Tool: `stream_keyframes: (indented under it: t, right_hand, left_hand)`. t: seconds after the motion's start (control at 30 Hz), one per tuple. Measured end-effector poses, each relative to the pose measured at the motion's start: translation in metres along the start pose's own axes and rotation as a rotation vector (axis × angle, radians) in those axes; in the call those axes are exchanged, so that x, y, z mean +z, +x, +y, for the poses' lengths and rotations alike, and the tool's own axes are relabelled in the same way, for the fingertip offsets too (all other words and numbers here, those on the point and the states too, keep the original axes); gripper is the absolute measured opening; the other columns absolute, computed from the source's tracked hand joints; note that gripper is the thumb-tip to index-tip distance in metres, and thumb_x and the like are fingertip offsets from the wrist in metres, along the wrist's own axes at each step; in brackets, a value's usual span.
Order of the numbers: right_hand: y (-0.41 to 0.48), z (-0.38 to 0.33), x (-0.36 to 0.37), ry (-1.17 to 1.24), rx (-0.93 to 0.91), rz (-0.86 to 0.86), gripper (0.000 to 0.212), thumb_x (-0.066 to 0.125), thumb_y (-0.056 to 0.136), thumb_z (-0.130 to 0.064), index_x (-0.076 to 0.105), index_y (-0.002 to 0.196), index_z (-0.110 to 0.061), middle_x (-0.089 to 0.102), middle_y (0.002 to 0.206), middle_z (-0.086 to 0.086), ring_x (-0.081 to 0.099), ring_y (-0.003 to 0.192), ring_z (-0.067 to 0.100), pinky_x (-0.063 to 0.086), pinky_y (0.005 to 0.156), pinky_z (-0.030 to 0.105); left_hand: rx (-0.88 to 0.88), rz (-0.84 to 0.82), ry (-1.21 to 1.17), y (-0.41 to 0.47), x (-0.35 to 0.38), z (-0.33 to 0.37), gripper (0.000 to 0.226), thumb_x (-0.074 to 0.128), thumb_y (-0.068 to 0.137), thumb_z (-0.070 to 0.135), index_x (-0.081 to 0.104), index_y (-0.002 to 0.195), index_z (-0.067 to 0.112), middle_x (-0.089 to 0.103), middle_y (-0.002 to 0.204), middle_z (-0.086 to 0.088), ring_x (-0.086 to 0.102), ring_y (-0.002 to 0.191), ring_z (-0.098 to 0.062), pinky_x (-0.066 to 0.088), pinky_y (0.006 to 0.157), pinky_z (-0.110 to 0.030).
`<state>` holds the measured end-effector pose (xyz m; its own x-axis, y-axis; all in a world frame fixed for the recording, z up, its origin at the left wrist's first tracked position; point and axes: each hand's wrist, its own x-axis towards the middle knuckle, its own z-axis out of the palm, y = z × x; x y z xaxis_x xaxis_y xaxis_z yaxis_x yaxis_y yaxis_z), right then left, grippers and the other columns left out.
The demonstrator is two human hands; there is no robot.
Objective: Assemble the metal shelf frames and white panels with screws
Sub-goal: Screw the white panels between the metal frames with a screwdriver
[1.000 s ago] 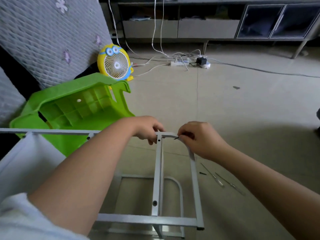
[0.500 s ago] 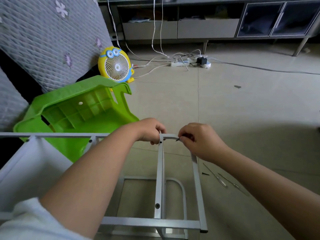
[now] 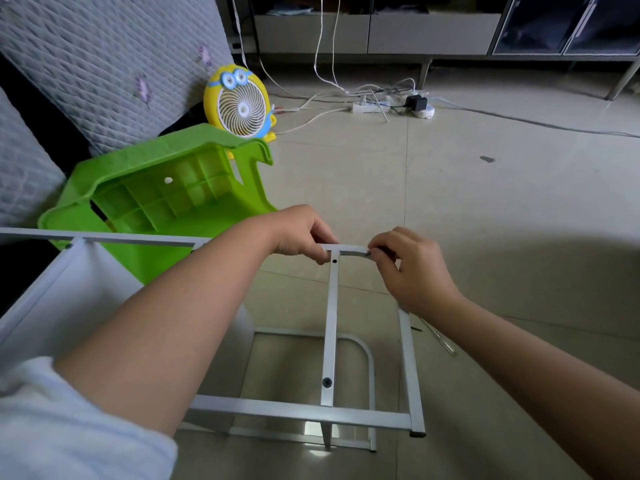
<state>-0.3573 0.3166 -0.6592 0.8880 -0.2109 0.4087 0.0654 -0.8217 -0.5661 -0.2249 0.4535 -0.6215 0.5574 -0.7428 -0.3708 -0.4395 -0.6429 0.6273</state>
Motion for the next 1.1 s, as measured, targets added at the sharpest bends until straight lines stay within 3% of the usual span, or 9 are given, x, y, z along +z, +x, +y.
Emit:
stream_keyframes:
  t: [0.1,0.3,0.47,0.57,0.7,0.83,0.97,1.1]
  right_hand:
    - [-0.001,0.001,0.003,-0.001,0.005,0.008,0.016,0.053,0.081,-0.007,0.067,0.081,0.001,0.059,0.07,0.01,0.044,0.057,0.017,0.031,0.05,0.017]
    - [-0.002,0.003,0.004,0.016,-0.012,0.016,0.011,0.057,0.083,-0.002,0.067,0.083,0.001,0.059,0.073,0.011,0.046,0.061,0.018,0.036,0.056,0.027]
    - [-0.002,0.003,0.005,0.029,-0.018,0.034,0.015,0.054,0.082,-0.005,0.067,0.083,0.002,0.06,0.073,0.012,0.046,0.06,0.018,0.037,0.055,0.025]
    - [-0.002,0.003,0.005,0.033,-0.018,0.035,0.013,0.055,0.084,-0.002,0.067,0.085,0.003,0.058,0.074,0.01,0.045,0.062,0.017,0.033,0.055,0.016]
    - [-0.002,0.003,0.006,0.023,0.014,0.039,0.012,0.055,0.086,0.0,0.067,0.088,0.002,0.05,0.075,0.0,0.04,0.059,0.007,0.028,0.056,0.007]
    - [-0.001,0.002,0.007,0.028,0.014,0.047,0.012,0.055,0.087,-0.001,0.067,0.088,0.002,0.049,0.075,-0.002,0.038,0.06,-0.004,0.031,0.056,0.002]
    - [-0.001,0.004,0.007,0.0,-0.011,0.061,0.013,0.055,0.086,-0.002,0.067,0.087,0.002,0.051,0.074,0.0,0.041,0.059,0.009,0.031,0.055,0.012]
    - [0.0,-0.001,0.002,-0.134,-0.168,0.024,0.017,0.052,0.08,-0.007,0.067,0.077,0.001,0.06,0.066,0.007,0.052,0.058,0.023,0.04,0.052,0.026]
  left_hand:
    - [0.015,0.01,-0.002,-0.002,0.002,0.001,0.032,0.063,0.078,-0.004,0.071,0.104,0.013,0.07,0.093,-0.005,0.057,0.075,-0.005,0.047,0.085,-0.03]
    - [0.037,-0.001,0.02,-0.005,0.003,0.001,0.031,0.064,0.079,-0.003,0.07,0.106,0.011,0.067,0.09,-0.003,0.055,0.078,-0.008,0.043,0.077,-0.024]
    - [0.061,0.026,0.025,-0.003,0.004,-0.003,0.032,0.065,0.078,-0.003,0.07,0.106,0.012,0.067,0.081,0.005,0.054,0.059,0.01,0.044,0.065,-0.01]
    - [0.068,0.042,0.019,-0.003,0.004,-0.006,0.031,0.064,0.078,-0.004,0.07,0.105,0.01,0.069,0.087,-0.008,0.055,0.056,0.008,0.046,0.069,-0.018]
    - [0.093,0.037,0.039,-0.004,0.005,-0.006,0.028,0.064,0.079,-0.003,0.071,0.104,0.009,0.061,0.071,-0.009,0.048,0.049,0.003,0.04,0.062,-0.022]
    - [0.099,0.07,0.044,-0.003,0.007,-0.007,0.028,0.064,0.079,-0.002,0.071,0.103,0.01,0.059,0.072,-0.011,0.044,0.048,0.001,0.038,0.062,-0.025]
    - [0.098,0.124,0.038,-0.005,0.011,-0.008,0.025,0.067,0.078,0.0,0.072,0.101,0.008,0.062,0.067,-0.007,0.049,0.053,-0.001,0.039,0.061,-0.022]
    - [0.122,0.245,0.084,-0.009,0.019,-0.013,0.022,0.071,0.078,0.012,0.073,0.1,0.009,0.069,0.086,-0.013,0.052,0.073,-0.012,0.038,0.064,-0.023]
